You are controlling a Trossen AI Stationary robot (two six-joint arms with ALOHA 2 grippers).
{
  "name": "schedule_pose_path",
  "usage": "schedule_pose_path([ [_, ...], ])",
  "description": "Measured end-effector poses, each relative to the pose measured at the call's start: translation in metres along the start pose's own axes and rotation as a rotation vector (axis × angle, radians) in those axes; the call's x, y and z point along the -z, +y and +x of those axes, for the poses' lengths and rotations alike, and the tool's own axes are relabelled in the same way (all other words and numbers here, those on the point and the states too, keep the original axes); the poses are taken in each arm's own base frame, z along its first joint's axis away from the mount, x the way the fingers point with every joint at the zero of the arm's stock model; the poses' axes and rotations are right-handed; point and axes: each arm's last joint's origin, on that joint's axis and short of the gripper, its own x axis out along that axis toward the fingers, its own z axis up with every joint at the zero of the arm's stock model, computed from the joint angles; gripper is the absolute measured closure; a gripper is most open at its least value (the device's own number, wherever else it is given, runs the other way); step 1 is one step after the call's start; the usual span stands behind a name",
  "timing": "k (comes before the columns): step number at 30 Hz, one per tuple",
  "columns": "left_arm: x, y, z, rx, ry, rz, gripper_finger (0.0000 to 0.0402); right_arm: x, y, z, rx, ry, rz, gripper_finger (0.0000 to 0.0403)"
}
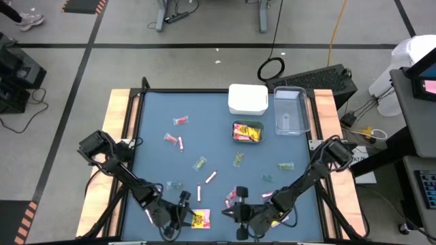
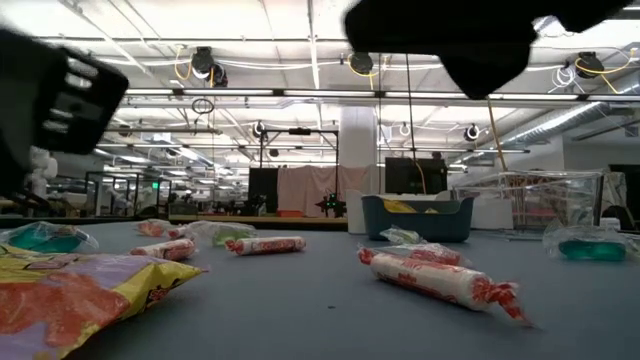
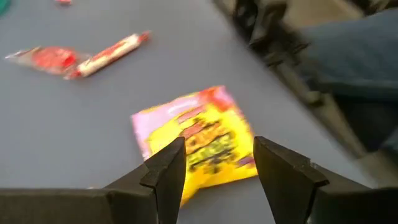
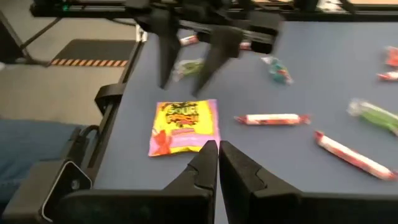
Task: Sort candy
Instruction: Put the left yellow candy into the green bin
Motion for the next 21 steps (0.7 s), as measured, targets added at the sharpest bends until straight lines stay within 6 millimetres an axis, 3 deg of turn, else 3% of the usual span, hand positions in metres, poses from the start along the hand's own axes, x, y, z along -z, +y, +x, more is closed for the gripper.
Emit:
schedule_pose_path([
  [8,0.014,0.024,0.017,-0.148,0.072,0.025,0.0208,-0.011,-0.002,0.012,0.031,0.020,-0.056,0.0394],
  [15,0.005,0.044,0.016,-0.345,0.038,0.083,0.0208,-0.002,-0.008,0.013,0.067,0.107,-0.130,0.0388],
  [21,-0.005,0.048,0.010,-0.332,0.007,0.070,0.0208,0.001,-0.015,0.014,0.094,0.154,-0.160,0.0342],
])
